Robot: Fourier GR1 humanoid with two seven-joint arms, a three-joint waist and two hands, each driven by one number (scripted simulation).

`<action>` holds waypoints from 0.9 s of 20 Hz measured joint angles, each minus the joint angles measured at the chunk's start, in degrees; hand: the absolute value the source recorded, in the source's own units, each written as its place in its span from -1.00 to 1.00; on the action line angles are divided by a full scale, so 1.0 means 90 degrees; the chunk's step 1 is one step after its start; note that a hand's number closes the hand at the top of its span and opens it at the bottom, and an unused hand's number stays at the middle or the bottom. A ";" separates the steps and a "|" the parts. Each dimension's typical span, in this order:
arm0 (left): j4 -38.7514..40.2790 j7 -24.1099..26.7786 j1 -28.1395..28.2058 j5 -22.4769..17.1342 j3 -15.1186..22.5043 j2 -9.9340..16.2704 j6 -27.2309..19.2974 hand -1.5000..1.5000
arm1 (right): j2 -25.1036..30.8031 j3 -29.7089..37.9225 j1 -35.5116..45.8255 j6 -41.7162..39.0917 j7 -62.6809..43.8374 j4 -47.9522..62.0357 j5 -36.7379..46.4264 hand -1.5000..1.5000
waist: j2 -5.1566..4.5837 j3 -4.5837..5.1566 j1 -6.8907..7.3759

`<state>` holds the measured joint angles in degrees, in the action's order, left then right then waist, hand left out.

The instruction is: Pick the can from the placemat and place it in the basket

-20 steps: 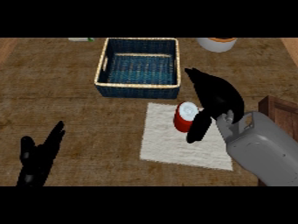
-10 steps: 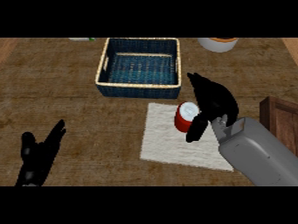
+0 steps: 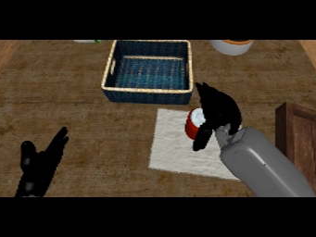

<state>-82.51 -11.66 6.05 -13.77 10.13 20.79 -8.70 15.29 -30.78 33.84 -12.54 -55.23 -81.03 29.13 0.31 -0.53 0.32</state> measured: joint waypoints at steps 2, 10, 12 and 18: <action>0.0014 0.0000 0.0014 -0.0028 -0.0074 0.0039 0.0099 0.00 | -0.0140 0.0009 0.0032 -0.0084 -0.0050 0.0161 0.0039 -1.00 | -0.0002 0.0003 0.0002; 0.0052 -0.0061 -0.0004 0.0098 -0.0161 -0.0086 0.0176 0.00 | -0.0294 0.0177 -0.0189 -0.0285 0.0100 0.0467 0.0270 -1.00 | 0.0005 -0.0008 -0.0013; 0.0024 -0.0053 0.0005 0.0167 -0.0157 -0.0155 0.0173 0.00 | -0.0370 0.0235 -0.0211 -0.0294 0.0190 0.0602 0.0380 -1.00 | 0.0004 -0.0010 -0.0008; -0.0031 -0.0184 0.0032 0.0198 -0.0302 -0.0176 0.0291 0.00 | -0.0643 0.0350 -0.0232 -0.0188 0.0426 0.1016 0.0775 -1.00 | 0.0003 -0.0010 0.0002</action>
<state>-82.78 -13.31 6.33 -11.98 7.41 19.21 -6.08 9.50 -27.63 31.75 -14.23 -51.40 -71.88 36.11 0.34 -0.62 0.33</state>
